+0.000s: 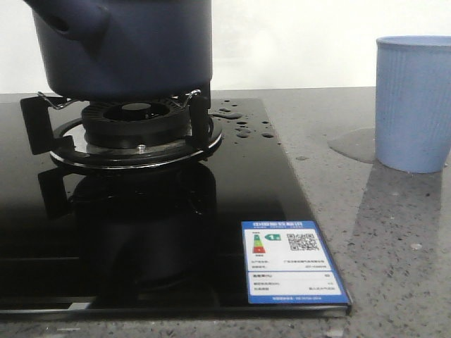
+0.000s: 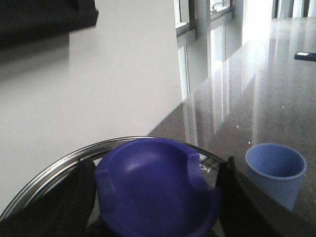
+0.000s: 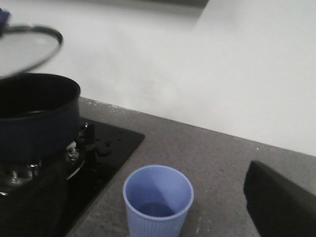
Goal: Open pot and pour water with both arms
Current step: 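Lift the glass lid off the dark blue pot with the left gripper, then lower the right gripper around the light blue cup and close it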
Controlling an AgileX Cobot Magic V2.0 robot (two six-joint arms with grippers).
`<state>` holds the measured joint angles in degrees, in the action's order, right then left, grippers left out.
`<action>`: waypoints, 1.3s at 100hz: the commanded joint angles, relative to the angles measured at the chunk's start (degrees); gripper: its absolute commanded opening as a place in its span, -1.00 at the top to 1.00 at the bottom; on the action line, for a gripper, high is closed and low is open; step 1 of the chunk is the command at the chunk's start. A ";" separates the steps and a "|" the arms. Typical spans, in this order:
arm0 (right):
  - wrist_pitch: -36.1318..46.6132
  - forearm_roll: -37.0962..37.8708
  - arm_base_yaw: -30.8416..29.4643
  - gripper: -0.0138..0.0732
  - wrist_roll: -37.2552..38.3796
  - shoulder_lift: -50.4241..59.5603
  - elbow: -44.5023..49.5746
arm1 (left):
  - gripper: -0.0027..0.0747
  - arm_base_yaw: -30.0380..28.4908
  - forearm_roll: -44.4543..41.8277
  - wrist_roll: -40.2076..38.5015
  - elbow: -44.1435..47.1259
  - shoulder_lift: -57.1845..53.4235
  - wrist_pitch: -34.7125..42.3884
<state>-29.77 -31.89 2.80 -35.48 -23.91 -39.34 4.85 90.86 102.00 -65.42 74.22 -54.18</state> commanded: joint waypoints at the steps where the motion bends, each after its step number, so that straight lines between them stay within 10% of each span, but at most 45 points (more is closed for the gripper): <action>1: 7.10 0.24 0.08 -0.82 -0.50 -1.00 2.50 | 0.21 -1.16 7.48 -0.49 -2.66 -5.27 -1.37; 33: 18.53 -6.65 1.02 -0.82 -3.96 -1.10 15.25 | 0.21 -1.66 8.29 -0.49 -2.66 -15.30 3.22; 90: 44.48 -6.93 21.74 -0.82 -4.53 -22.97 15.65 | 0.21 -1.66 8.55 -0.90 -2.66 -16.27 1.86; 130: 55.17 -6.66 22.42 -0.82 -0.70 -35.88 15.65 | 0.21 -1.66 8.55 -0.90 -2.66 -16.27 0.38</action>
<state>19.11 -39.39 25.31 -38.21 -58.03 -22.36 3.37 93.72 101.53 -66.03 58.99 -53.85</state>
